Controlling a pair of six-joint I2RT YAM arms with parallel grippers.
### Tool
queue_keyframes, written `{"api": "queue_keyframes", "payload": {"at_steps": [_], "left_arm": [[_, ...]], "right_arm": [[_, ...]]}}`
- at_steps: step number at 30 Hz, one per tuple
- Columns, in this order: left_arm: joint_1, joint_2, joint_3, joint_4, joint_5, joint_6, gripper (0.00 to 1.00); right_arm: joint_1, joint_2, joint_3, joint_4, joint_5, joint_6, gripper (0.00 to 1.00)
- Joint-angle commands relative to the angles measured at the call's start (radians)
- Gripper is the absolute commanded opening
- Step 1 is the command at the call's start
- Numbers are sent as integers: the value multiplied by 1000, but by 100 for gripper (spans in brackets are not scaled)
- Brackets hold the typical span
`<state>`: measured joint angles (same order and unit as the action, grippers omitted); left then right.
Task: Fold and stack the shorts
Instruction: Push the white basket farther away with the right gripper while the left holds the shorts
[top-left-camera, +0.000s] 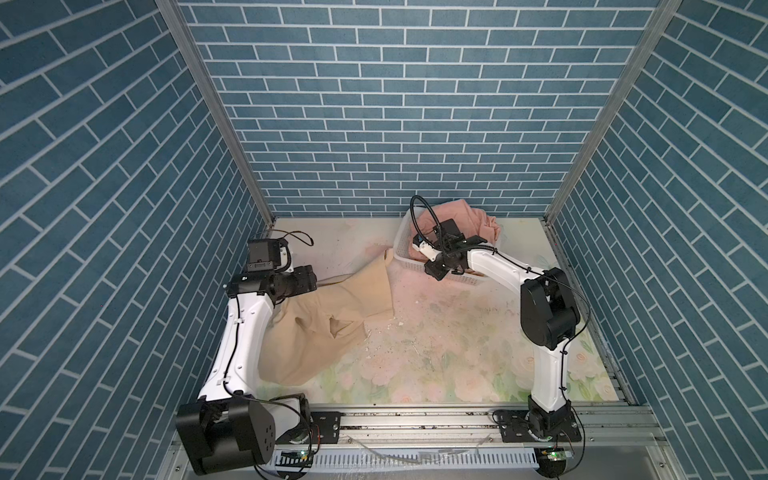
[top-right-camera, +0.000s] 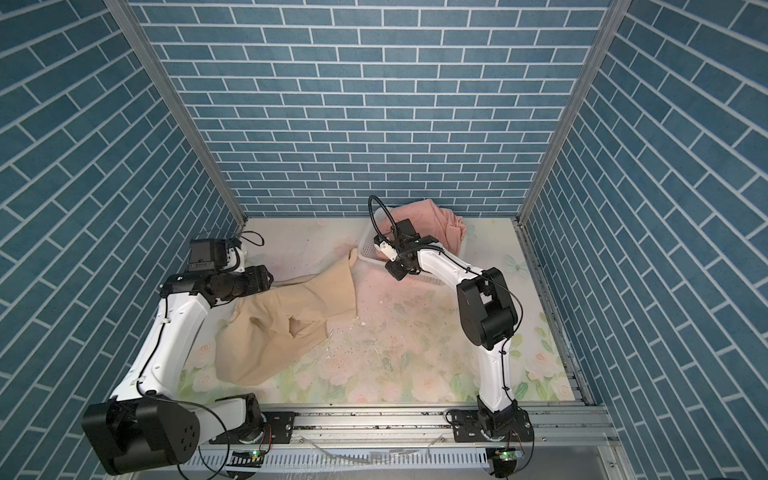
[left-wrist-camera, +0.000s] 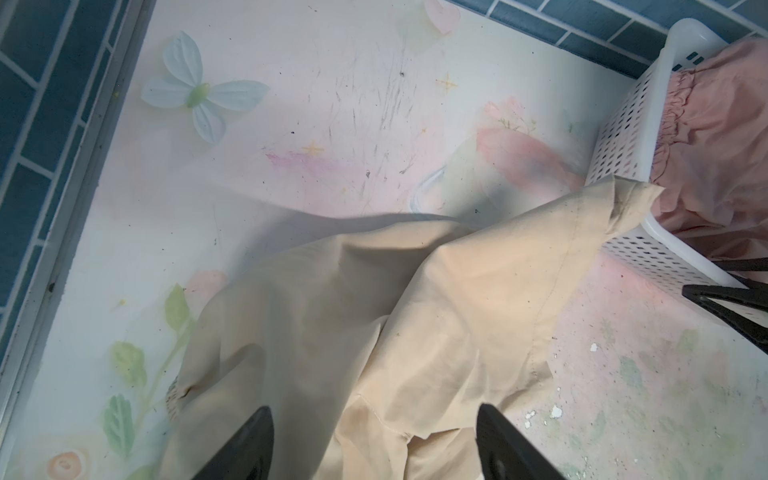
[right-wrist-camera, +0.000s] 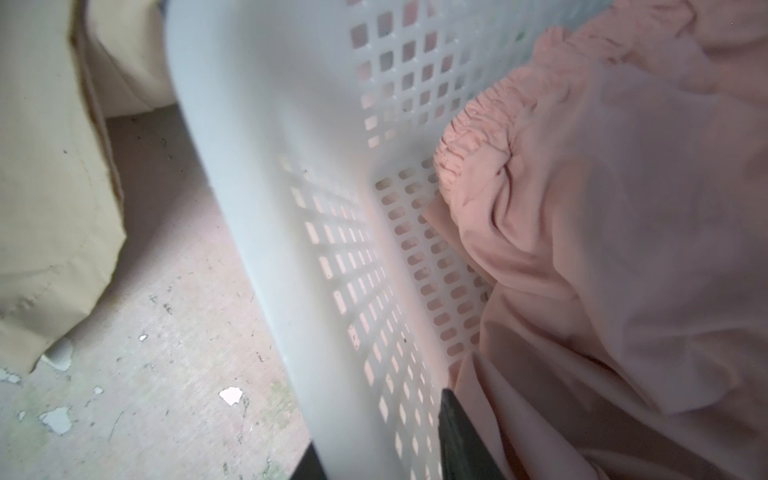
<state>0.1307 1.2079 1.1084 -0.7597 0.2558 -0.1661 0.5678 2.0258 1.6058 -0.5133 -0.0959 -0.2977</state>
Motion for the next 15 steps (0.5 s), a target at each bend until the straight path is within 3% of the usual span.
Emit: {"api": "queue_keyframes", "payload": {"at_steps": [1,15], "left_arm": [[-2,-11,-25,20,40,-19,79],[-14,-33,-47,26,59,-46,81]], "right_arm": [[9,-21,-41,-33,78,146,29],[-35,112,139,-72,315,305,2]]}}
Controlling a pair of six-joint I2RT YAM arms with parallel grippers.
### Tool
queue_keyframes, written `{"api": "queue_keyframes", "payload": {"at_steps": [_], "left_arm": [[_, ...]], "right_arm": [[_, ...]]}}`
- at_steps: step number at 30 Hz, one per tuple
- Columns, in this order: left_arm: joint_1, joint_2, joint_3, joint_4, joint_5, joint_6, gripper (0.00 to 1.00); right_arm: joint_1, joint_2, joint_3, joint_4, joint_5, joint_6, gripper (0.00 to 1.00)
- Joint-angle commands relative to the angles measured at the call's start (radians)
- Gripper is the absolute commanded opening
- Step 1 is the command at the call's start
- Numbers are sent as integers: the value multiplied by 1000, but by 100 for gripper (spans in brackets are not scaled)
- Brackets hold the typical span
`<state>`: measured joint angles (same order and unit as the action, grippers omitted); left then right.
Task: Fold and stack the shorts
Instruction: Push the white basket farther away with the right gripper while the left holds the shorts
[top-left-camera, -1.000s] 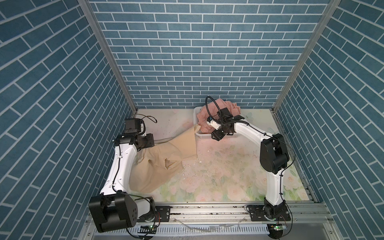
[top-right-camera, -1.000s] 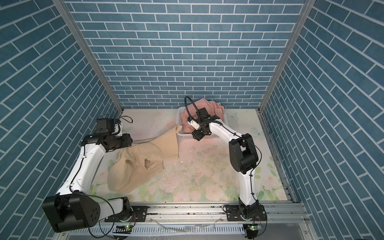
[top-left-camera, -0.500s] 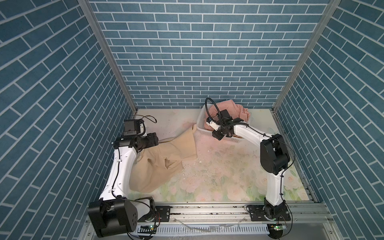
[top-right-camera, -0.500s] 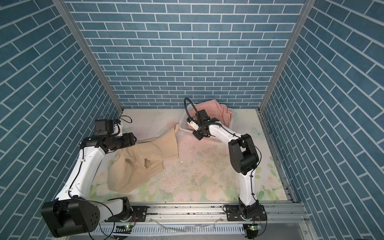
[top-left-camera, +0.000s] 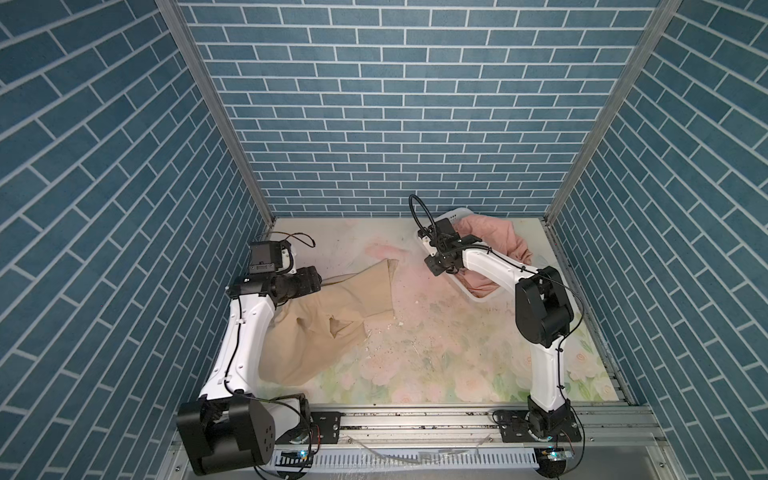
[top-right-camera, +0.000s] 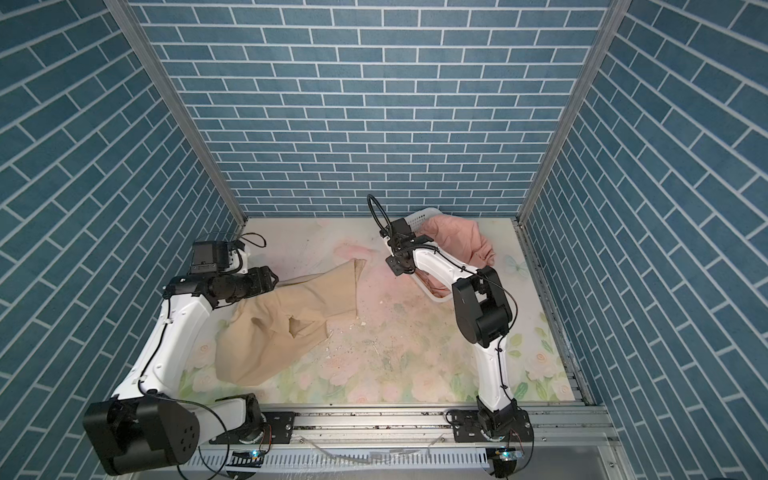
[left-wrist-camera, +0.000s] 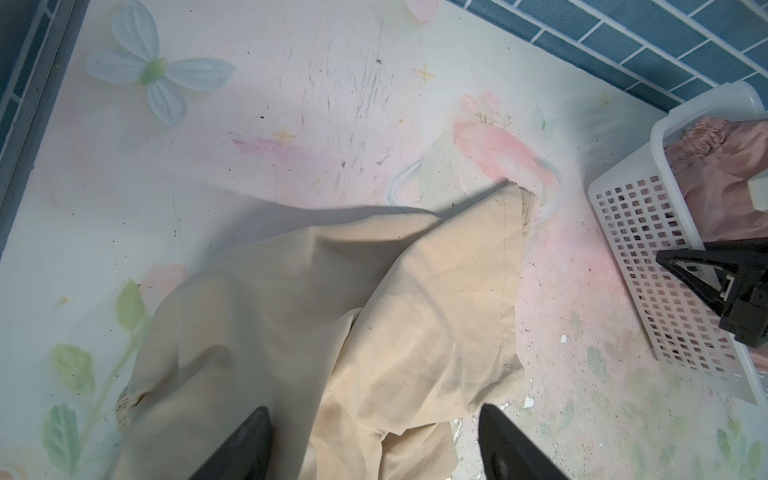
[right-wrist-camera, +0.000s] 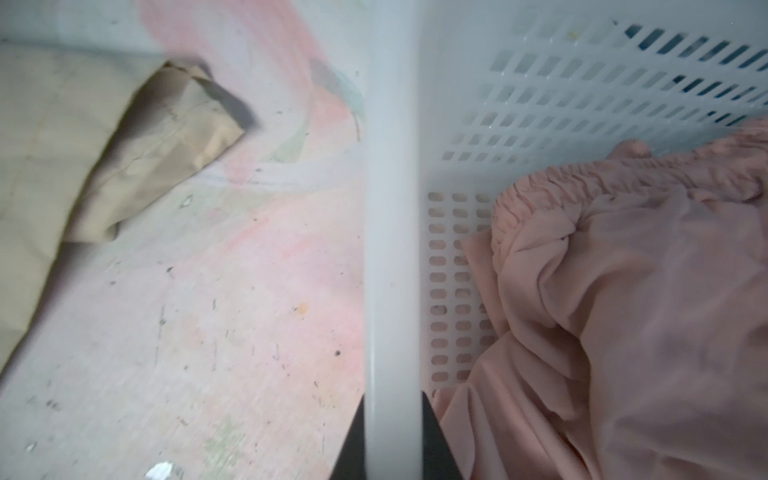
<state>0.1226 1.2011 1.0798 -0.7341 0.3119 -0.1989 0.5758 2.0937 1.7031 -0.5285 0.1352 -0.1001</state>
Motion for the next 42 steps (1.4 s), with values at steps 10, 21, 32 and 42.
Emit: {"api": "queue_keyframes", "payload": {"at_steps": [10,21,32,42], "left_arm": [[-7,-78,-66,-7,-27,-41,100],[-6,-91,-67,-46,-146,-77,100],[-5,-95,-72,-61,-182,-90,100],[63,-115,93,-161,-237,-8,100]], "right_arm": [[-177,63,70,-25,156,154,0],[-322,83,88,2,228,151,0],[-383,159,173,-6,194,57,1],[-325,-249,-82,160,-30,50,45]]}}
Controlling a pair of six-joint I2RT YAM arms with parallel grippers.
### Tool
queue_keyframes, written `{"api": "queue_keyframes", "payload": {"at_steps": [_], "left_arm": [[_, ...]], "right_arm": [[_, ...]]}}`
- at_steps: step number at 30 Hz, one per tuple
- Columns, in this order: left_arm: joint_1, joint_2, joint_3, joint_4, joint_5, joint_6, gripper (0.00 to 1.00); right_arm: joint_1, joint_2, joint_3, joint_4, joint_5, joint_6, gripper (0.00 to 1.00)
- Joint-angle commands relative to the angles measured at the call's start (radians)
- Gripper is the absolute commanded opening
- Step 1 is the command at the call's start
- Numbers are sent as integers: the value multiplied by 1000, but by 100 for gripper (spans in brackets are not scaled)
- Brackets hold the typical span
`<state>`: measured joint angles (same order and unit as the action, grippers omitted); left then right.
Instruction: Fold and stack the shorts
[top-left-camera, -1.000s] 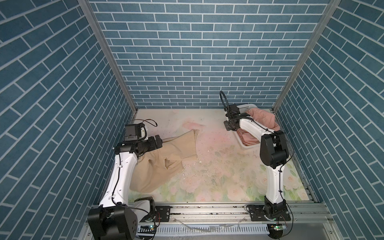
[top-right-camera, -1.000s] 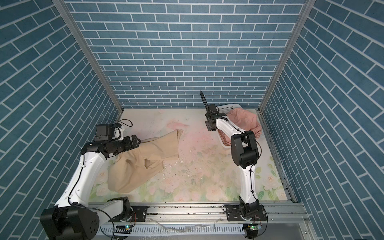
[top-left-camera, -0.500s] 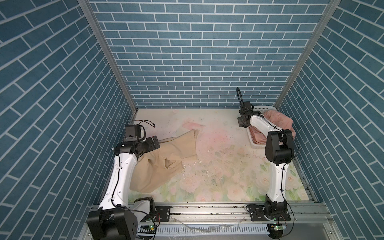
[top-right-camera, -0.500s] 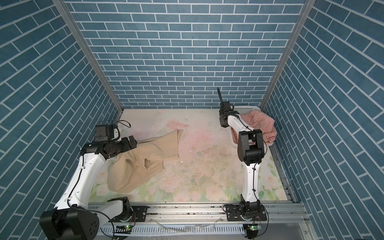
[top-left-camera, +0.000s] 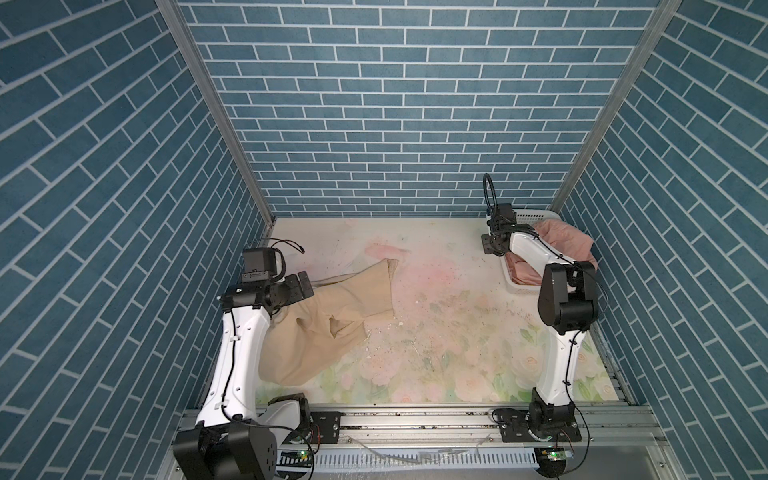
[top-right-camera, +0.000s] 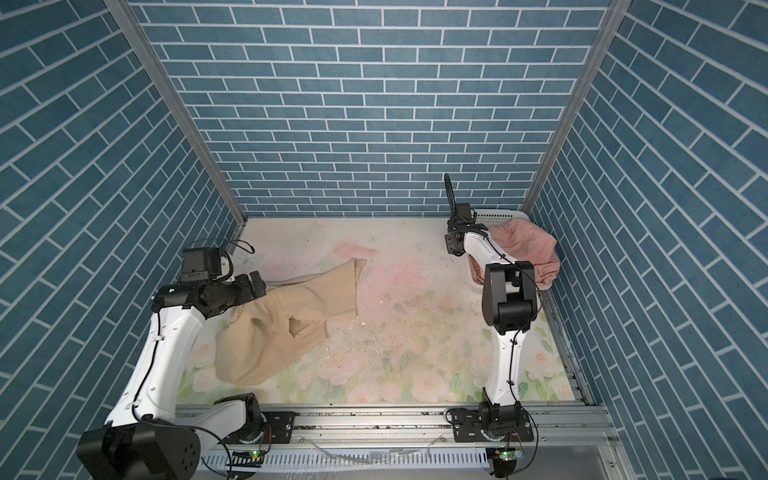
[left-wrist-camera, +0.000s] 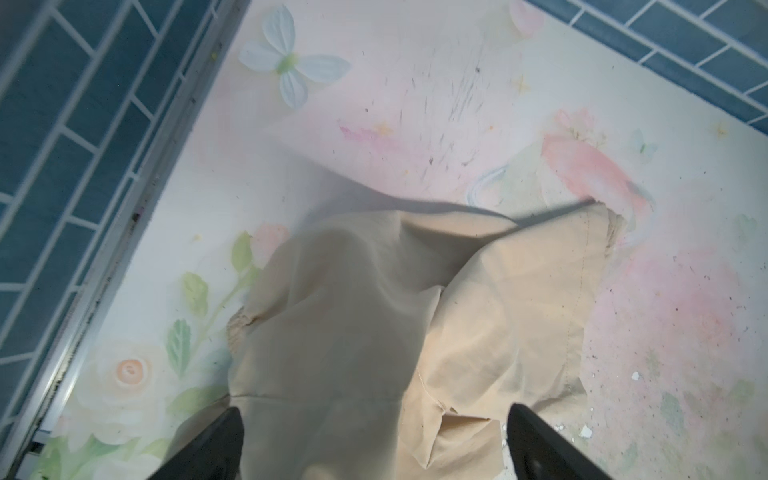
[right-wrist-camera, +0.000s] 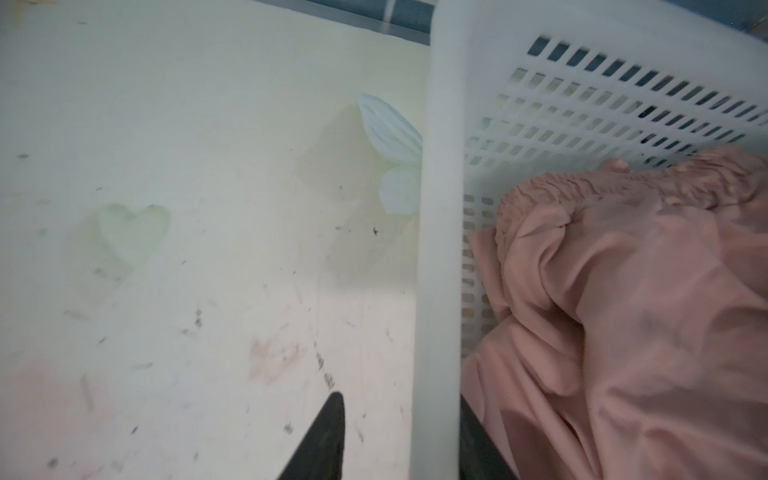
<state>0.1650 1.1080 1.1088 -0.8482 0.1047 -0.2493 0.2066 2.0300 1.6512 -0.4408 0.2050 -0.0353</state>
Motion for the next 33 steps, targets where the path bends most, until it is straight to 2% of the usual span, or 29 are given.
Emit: {"api": "queue_keyframes", "payload": {"at_steps": [1,3,5,8,12,15,20,27,31,33], "left_arm": [[28,-22,81,-53,-27,50,100],[41,-22,103,-60,-22,56,100],[60,-19,113,-58,-3,59,100],[89,-14,110,-58,26,61,100],[154,-35,96,-50,88,40,100],[208,-61,59,-8,229,2,100],[229,-70,51,-23,257,6,100],[245,-83,71,-82,255,48,100],[268,-101,66,-97,254,56,100],[271,-103,62,-101,262,60,100]], "right_arm": [[70,-238,-67,83,-135,-22,47],[147,-326,-158,134,-246,-42,51],[269,-376,-238,183,-386,-66,55],[481,-360,-295,233,-503,-79,60],[717,-263,-299,344,-550,-58,63],[830,-153,-230,368,-538,-55,64],[900,19,-116,371,-483,-52,65],[940,129,-52,405,-473,-72,65],[961,202,-8,450,-363,-66,65],[961,229,12,468,-343,-64,65]]}}
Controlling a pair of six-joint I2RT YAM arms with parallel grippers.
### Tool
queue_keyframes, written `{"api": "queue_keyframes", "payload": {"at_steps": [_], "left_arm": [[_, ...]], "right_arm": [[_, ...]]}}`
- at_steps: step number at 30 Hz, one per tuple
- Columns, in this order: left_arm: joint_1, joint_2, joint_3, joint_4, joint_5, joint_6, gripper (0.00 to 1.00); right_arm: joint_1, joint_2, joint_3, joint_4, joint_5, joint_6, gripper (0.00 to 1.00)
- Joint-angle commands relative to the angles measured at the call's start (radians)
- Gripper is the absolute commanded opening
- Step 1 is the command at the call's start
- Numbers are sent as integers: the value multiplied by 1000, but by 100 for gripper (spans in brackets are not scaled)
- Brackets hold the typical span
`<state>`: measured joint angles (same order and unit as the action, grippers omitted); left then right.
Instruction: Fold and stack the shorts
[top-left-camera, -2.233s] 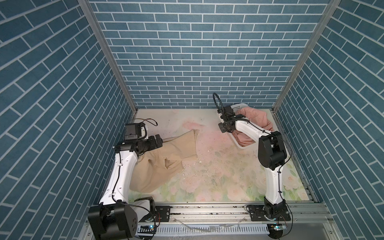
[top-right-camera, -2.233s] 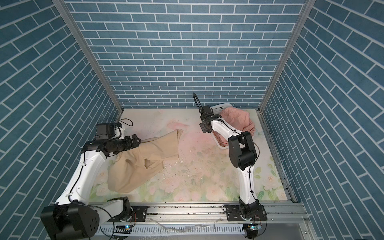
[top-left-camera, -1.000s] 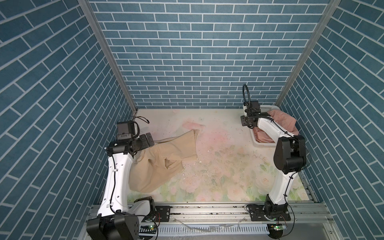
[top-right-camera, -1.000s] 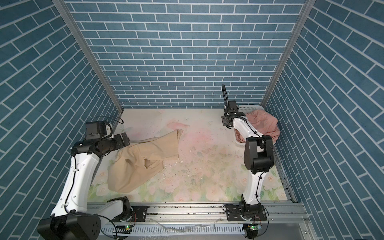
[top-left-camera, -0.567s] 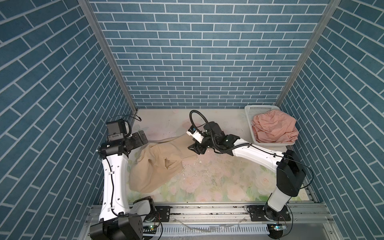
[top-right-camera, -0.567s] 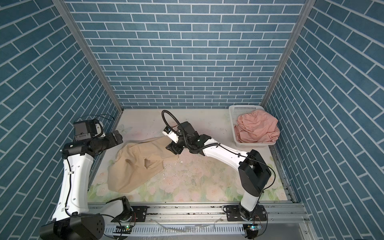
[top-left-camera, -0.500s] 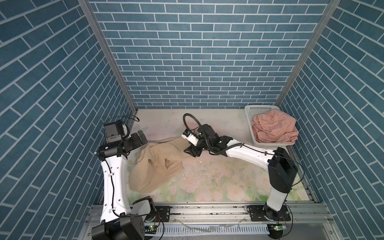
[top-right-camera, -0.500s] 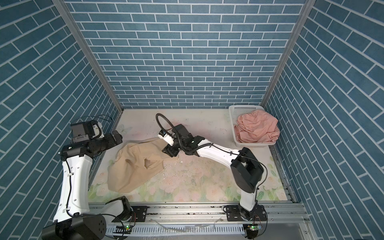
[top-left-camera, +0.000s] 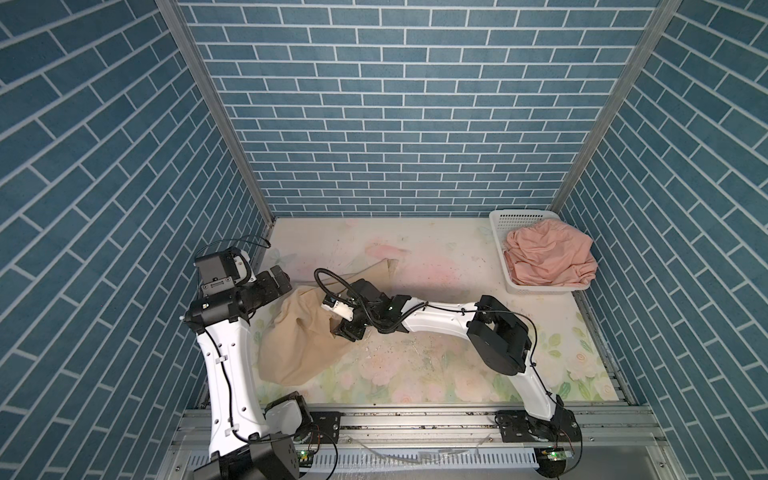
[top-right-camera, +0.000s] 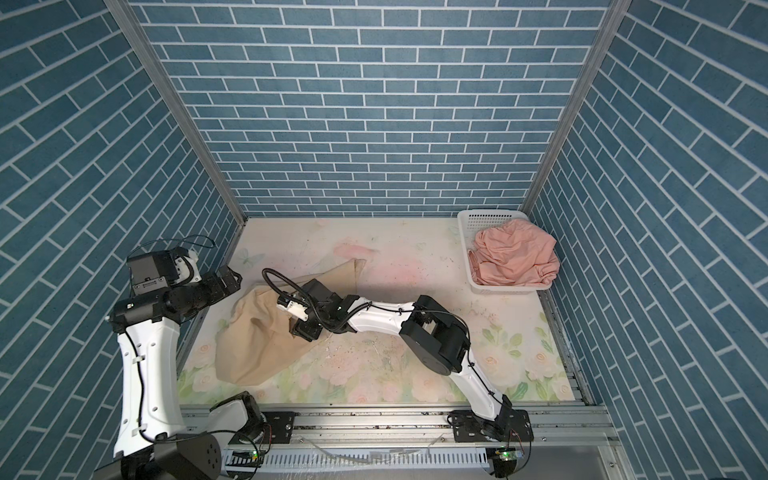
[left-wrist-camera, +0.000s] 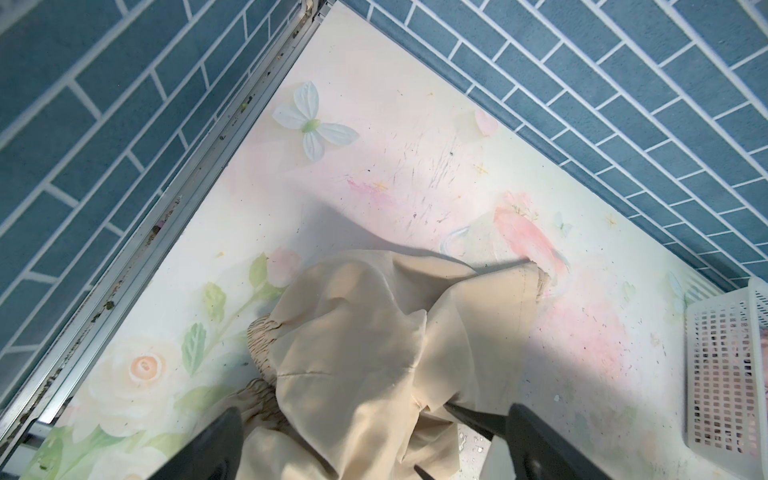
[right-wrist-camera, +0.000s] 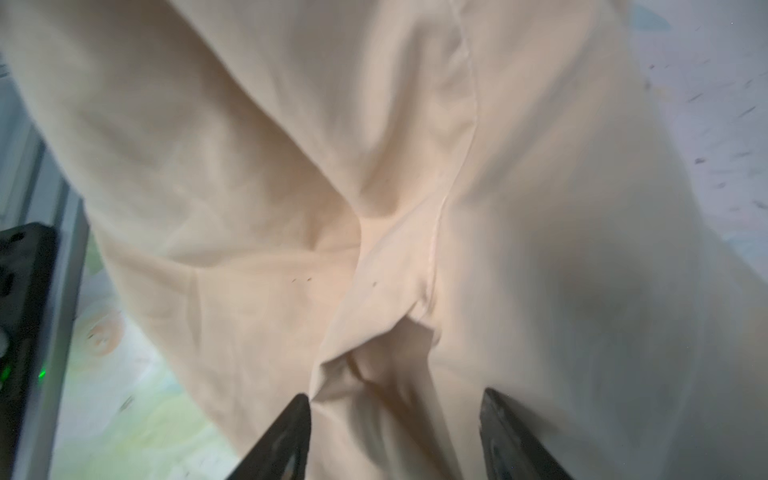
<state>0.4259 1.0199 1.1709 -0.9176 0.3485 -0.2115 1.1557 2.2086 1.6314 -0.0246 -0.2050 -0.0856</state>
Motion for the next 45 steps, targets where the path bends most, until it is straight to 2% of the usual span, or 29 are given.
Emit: {"api": "queue_keyframes", "payload": {"at_steps": [1,5,8,10,13,14,18,21,24,31,34,35,37,39,41,45], "left_arm": [[11,-13,-4,-33,21,25,100],[13,-8,-16,-35,25,35,100],[14,-4,-16,-38,30,41,100],[14,2,-17,-41,26,45,100],[14,17,-15,-49,62,77,100],[15,25,-17,-50,76,87,100],[13,38,-42,-34,113,92,100],[10,43,-58,-10,140,83,100],[7,47,-66,10,148,77,100],[-51,78,-96,50,121,61,100],[-96,89,-87,56,87,61,100],[-97,91,-84,60,91,57,100],[-97,89,-78,65,83,52,100],[-96,92,-68,66,32,58,100],[-78,117,-59,64,-6,63,100],[-30,173,-30,44,32,66,100]], "right_arm": [[13,69,53,48,80,-15,65],[12,137,130,23,163,-24,64],[5,165,165,10,166,-27,54],[-8,158,164,19,140,1,41],[-55,98,112,38,65,89,7],[-80,66,78,49,46,128,0],[-184,-115,-113,76,24,204,0],[-263,-220,-218,-19,8,187,0],[-336,-313,-314,-111,39,150,0],[-518,-433,-358,-293,111,146,0],[-546,-469,-330,-348,190,116,26],[-544,-489,-331,-355,203,103,33],[-537,-549,-337,-359,192,75,40],[-506,-607,-354,-349,180,44,42],[-417,-652,-375,-330,181,-5,45],[-177,-636,-380,-235,179,-14,46]]}}
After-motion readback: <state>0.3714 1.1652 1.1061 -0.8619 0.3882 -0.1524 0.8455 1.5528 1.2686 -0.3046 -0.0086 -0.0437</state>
